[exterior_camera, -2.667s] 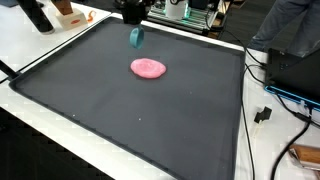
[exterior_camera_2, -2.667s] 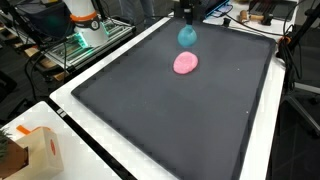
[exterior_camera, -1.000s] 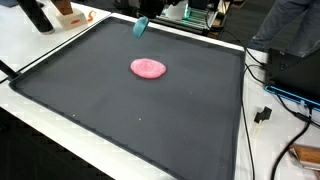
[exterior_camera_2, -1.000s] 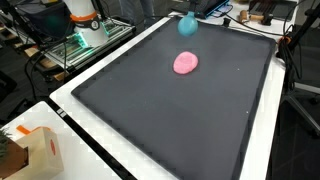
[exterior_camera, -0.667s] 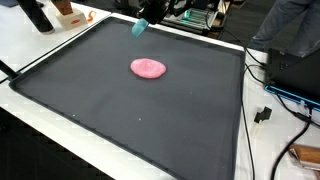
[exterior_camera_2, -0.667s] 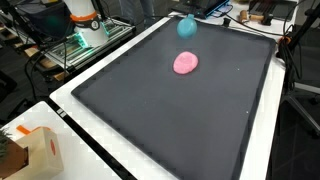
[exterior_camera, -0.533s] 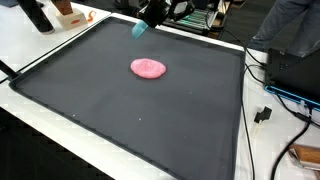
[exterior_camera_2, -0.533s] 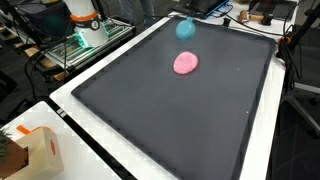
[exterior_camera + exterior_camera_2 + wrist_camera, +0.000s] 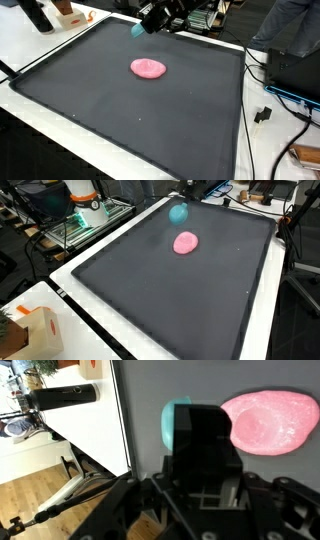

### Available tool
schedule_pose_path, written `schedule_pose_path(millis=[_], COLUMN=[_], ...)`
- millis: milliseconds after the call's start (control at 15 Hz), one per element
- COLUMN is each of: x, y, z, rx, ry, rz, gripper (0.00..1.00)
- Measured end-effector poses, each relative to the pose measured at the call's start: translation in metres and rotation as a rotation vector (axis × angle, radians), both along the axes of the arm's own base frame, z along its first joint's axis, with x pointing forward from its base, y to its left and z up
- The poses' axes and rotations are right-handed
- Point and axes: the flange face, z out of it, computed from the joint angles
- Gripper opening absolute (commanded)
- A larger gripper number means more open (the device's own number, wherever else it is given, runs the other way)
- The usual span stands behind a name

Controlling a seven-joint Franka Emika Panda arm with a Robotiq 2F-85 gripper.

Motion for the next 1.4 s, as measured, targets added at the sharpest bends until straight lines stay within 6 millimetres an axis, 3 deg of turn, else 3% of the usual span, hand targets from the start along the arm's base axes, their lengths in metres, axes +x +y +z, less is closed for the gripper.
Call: schedule_pose_path(millis=[733, 1400], x=[0.022, 0.035], y=[-0.005, -0.018], z=[-0.046, -0.07], rx=[-0.091, -0.117], ry=[0.006, 0.011], rz=[-0.141, -0.187], gripper=[0.25, 0.25])
